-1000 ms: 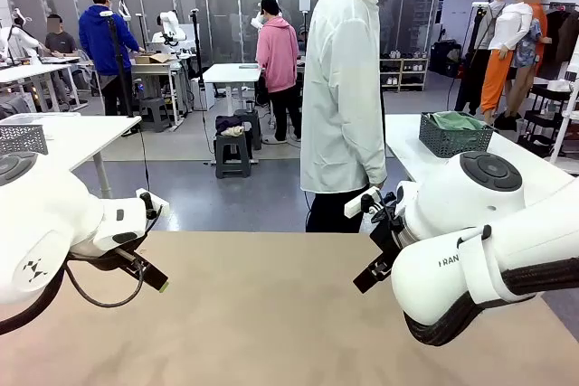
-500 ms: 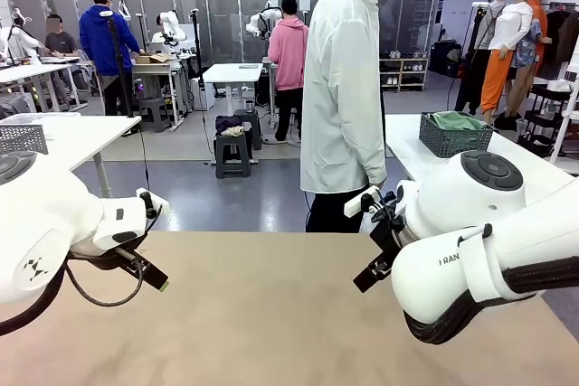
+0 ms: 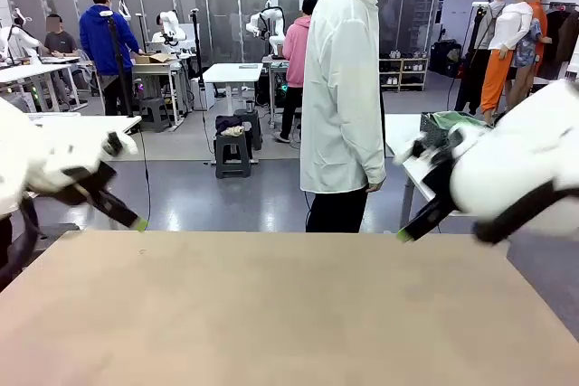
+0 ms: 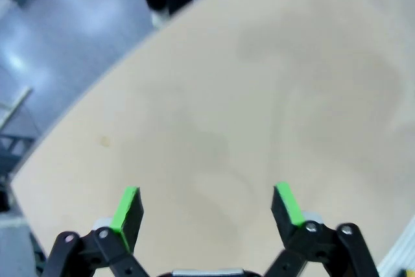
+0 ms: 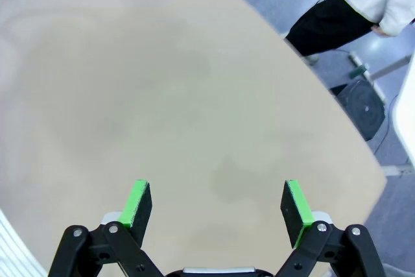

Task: Fold the towels and place them in the basket.
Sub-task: When a person lays out a Towel with hook on the table, fold it in half twice.

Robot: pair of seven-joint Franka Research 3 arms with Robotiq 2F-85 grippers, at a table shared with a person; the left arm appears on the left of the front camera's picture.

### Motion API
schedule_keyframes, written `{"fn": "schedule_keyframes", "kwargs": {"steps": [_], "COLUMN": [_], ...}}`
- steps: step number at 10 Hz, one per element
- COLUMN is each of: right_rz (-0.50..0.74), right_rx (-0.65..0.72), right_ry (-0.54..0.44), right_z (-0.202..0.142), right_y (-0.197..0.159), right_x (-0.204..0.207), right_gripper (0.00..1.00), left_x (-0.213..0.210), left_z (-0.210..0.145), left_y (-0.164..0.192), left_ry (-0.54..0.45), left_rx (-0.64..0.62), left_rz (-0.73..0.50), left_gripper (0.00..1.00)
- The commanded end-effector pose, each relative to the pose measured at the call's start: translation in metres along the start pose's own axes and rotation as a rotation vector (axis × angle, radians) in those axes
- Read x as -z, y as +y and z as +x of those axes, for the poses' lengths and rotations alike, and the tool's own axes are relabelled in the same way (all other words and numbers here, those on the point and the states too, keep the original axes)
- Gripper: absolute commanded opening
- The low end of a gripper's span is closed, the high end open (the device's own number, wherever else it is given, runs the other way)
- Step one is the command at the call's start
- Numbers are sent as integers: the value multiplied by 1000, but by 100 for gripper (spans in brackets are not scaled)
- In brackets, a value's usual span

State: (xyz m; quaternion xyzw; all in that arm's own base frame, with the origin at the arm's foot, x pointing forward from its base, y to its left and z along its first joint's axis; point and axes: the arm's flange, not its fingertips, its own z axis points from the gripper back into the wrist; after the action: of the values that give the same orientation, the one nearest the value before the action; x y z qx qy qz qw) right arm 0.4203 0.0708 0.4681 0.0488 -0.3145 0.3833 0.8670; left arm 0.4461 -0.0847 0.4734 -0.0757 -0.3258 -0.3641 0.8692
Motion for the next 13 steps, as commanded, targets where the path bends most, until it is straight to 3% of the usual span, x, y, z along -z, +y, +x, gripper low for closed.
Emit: {"fn": "schedule_keyframes", "kwargs": {"steps": [1,4,6,9,13], "right_rz": [56,144,226,234,221], "right_rx": [-64,-172,-242,-283,-245], "right_ry": [-62,-213,-248,-234,-257], "right_z": [-1,-13,-24,-23,-27], "right_y": [-52,-100,-120,-125,-118], "right_x": [-38,-122,-156,-172,-174], "right_gripper": [100,100,100,100,100], "left_x": [-30,-100,-135,-150,-151], "left_z": [17,22,13,7,4], "left_y": [57,109,132,139,134], "left_ry": [-69,-177,-213,-258,-238], "left_rx": [80,181,258,258,263], "left_rz": [-90,-126,-185,-132,-157], "left_gripper": [100,100,100,100,100]}}
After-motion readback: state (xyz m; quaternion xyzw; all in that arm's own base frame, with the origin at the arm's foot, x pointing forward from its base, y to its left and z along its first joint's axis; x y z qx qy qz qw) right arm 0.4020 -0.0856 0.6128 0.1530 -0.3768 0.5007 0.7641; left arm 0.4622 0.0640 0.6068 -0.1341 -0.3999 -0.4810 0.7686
